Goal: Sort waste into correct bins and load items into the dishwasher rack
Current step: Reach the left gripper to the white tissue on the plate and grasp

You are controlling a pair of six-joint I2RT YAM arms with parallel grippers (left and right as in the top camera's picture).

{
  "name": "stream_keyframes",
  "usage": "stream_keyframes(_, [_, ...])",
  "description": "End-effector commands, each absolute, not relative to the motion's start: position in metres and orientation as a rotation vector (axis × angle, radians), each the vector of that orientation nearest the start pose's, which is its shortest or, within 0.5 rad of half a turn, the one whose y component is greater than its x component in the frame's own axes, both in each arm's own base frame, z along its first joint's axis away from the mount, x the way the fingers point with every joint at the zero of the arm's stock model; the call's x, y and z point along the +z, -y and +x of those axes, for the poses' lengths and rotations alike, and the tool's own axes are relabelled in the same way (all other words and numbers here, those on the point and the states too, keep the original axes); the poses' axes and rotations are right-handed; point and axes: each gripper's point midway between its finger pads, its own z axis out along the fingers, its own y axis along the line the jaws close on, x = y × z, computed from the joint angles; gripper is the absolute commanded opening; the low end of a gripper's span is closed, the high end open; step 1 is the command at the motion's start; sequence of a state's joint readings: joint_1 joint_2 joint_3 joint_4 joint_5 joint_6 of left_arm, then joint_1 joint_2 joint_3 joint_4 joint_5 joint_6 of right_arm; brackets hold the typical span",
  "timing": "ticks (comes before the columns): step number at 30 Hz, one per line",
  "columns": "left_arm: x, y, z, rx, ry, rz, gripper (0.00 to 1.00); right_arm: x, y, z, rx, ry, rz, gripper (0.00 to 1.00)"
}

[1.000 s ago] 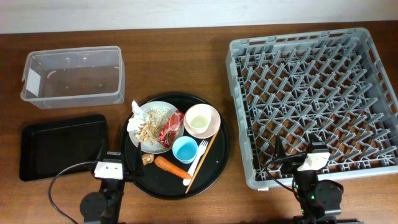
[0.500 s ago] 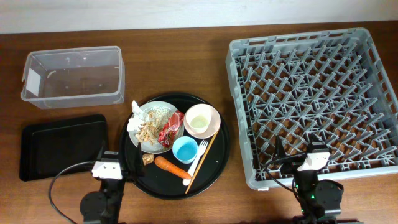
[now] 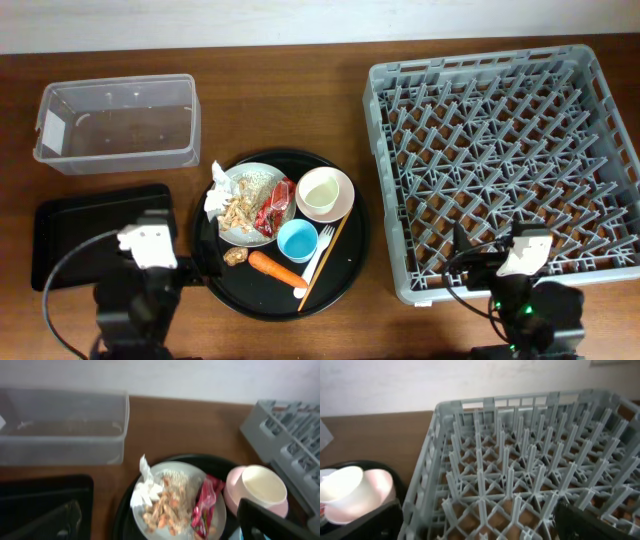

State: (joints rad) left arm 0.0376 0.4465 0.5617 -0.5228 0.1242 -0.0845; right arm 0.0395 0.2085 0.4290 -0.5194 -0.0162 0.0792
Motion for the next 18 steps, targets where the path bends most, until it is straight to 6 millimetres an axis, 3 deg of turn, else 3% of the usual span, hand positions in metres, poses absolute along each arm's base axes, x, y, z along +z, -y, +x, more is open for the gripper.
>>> stream_keyframes(1, [0.236,0.017,0.252,-0.192,-2.081,-0.047,0.99,0.224,-0.014,0.225,0.109,-1.956,0.025,0.99])
stream_keyframes(7, [0.234,0.021,0.243,-0.233,-2.423,-0.082,0.99,0.22,-0.017,0.229,0.118,-2.215,0.022,0.98])
stream_keyframes(10, [0.238,0.02,0.252,-0.236,-2.467,-0.089,0.99,0.22,-0.023,0.233,0.15,-2.31,0.01,0.99])
stream_keyframes(18, [0.226,0.02,0.266,-0.242,-2.509,-0.105,0.99,0.204,-0.029,0.241,0.187,-2.427,0.001,0.99])
